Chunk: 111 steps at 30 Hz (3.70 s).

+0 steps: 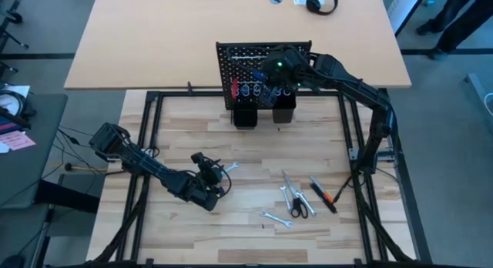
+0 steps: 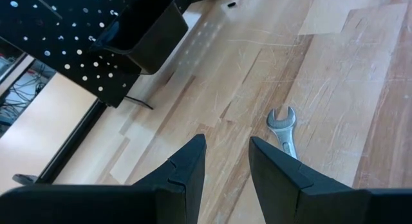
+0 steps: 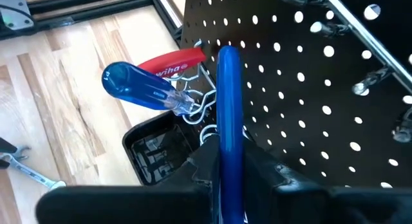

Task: Hang tools onto peg board
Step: Hang the blue hexagonal T handle wrench on the pegboard, then hang the black scissors on the pegboard

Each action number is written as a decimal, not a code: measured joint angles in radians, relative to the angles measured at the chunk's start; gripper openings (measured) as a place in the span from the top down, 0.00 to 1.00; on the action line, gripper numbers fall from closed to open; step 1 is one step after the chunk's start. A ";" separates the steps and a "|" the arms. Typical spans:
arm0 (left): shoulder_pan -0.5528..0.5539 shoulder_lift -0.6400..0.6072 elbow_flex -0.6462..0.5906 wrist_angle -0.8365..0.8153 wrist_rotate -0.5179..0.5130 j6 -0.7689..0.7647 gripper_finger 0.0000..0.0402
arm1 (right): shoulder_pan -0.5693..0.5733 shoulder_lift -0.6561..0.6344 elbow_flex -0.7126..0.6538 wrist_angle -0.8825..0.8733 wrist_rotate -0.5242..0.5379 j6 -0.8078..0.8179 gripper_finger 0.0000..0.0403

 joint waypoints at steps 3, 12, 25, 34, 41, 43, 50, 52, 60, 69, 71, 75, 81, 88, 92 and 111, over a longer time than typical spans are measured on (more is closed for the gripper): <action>0.000 0.000 0.000 0.001 0.000 0.000 0.72 | 0.000 0.000 0.000 0.023 -0.001 -0.009 0.85; 0.000 0.000 0.000 0.006 0.000 0.001 0.72 | -0.013 -0.002 0.023 0.110 -0.026 -0.040 0.64; -0.006 0.000 0.000 0.006 0.000 0.001 0.72 | 0.045 -0.090 0.015 -0.050 -0.019 -0.047 0.45; -0.039 0.000 0.000 0.008 -0.005 0.013 0.72 | 0.208 -0.207 -0.297 -0.081 -0.016 -0.062 0.51; -0.043 0.000 0.000 0.008 -0.015 0.023 0.72 | 0.259 -0.409 -0.760 0.276 0.172 -0.021 0.64; -0.043 0.000 0.000 0.008 -0.016 0.028 0.72 | 0.254 -0.485 -0.915 0.448 0.243 -0.018 0.70; -0.034 0.000 0.000 0.033 -0.024 0.077 0.72 | 0.172 -0.543 -1.221 1.054 0.375 -0.058 0.97; -0.030 0.000 0.000 0.052 -0.025 0.101 0.72 | 0.142 -0.514 -1.228 1.165 0.376 -0.111 0.98; -0.020 0.000 0.000 0.066 -0.026 0.124 0.72 | 0.064 -0.370 -1.153 1.296 0.375 -0.157 0.98; -0.020 0.000 0.000 0.063 -0.022 0.117 0.72 | 0.120 -0.305 -1.080 1.294 0.314 -0.256 0.97; -0.020 0.000 0.000 0.061 -0.022 0.112 0.72 | 0.144 -0.305 -1.073 1.289 0.322 -0.282 0.97; -0.020 0.000 0.000 0.059 -0.021 0.111 0.72 | 0.182 -0.327 -1.068 1.288 0.324 -0.287 0.97; -0.020 0.000 0.000 0.058 -0.021 0.111 0.72 | 0.207 -0.363 -1.068 1.262 0.321 -0.290 0.97; -0.020 0.000 0.000 0.059 -0.015 0.107 0.72 | 0.258 -0.453 -1.068 1.138 0.375 -0.287 0.97; -0.022 0.000 0.000 0.059 -0.014 0.102 0.72 | 0.357 -0.514 -1.069 0.974 0.385 -0.232 0.97; -0.009 0.000 0.000 0.061 -0.013 0.090 0.72 | 0.850 -0.424 -1.252 0.628 0.355 0.414 0.97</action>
